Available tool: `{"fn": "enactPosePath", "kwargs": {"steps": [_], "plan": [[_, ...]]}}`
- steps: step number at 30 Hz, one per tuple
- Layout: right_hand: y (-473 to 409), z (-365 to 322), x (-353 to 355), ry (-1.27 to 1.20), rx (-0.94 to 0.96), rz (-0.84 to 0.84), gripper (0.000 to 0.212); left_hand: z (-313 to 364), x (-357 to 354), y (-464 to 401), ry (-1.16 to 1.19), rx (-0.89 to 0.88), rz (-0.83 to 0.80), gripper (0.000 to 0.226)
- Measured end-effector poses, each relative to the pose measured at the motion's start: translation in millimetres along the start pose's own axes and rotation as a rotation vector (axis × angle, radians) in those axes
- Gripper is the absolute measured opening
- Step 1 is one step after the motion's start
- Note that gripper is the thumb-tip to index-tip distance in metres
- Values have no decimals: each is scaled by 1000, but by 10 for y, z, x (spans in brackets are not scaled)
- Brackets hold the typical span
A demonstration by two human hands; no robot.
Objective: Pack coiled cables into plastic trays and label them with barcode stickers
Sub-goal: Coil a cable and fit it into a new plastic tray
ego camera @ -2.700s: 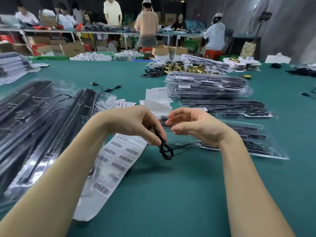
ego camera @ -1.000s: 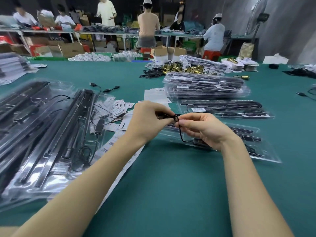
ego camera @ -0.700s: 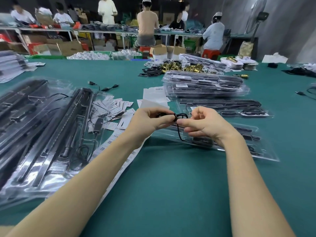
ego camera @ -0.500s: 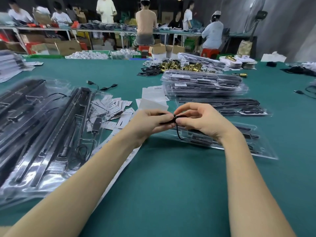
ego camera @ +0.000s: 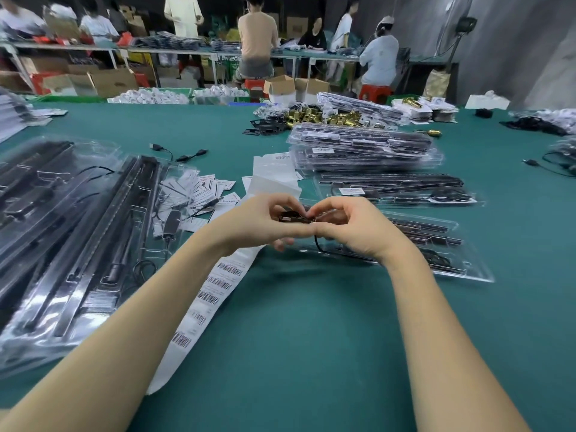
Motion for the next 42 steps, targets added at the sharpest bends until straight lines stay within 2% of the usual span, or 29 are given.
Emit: {"fn": "enactPosePath", "kwargs": {"steps": [3, 6, 9, 12, 18, 21, 23, 26, 31, 35, 42], "plan": [[-13, 33, -39, 21, -7, -18, 11, 166, 106, 14, -437, -277, 65, 24], [-21, 27, -73, 60, -7, -30, 11, 185, 94, 31, -571, -412, 95, 15], [23, 8, -35, 168, 4, 13, 19, 94, 102, -3, -532, -403, 92, 13], [109, -24, -47, 166, 52, 51, 28, 37, 96, -25, -515, -392, 80, 16], [202, -134, -87, 297, 140, 163, 22, -5, 66, -13, -428, -372, 64, 17], [214, -113, -102, 298, 131, 207, 23, 4, 179, 13, -491, -370, 25, 39], [213, -88, -101, 306, 119, 211, 23, -57, 296, 15, -578, -317, -3, 45], [222, -71, -90, 309, 110, 202, 23, -162, 428, 33, -487, -191, -43, 36], [250, -70, -100, 323, 97, 187, 24, -145, 582, 73, -461, -162, -57, 18], [266, -89, -90, 345, 104, 196, 24, -115, 568, 103, -533, -193, -27, 5], [287, -126, -51, 411, 121, 242, 25, -53, 441, 74, -741, -286, 37, 10]]}}
Point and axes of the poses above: each hand's wrist, its own y-axis away from the middle knuckle, its own x-axis out of the back of the hand, z = x × y, the point moved 9 cm from there along -y, towards the middle knuckle, and after that the axes turned 9 degrees about y, right-handed, at the moved point
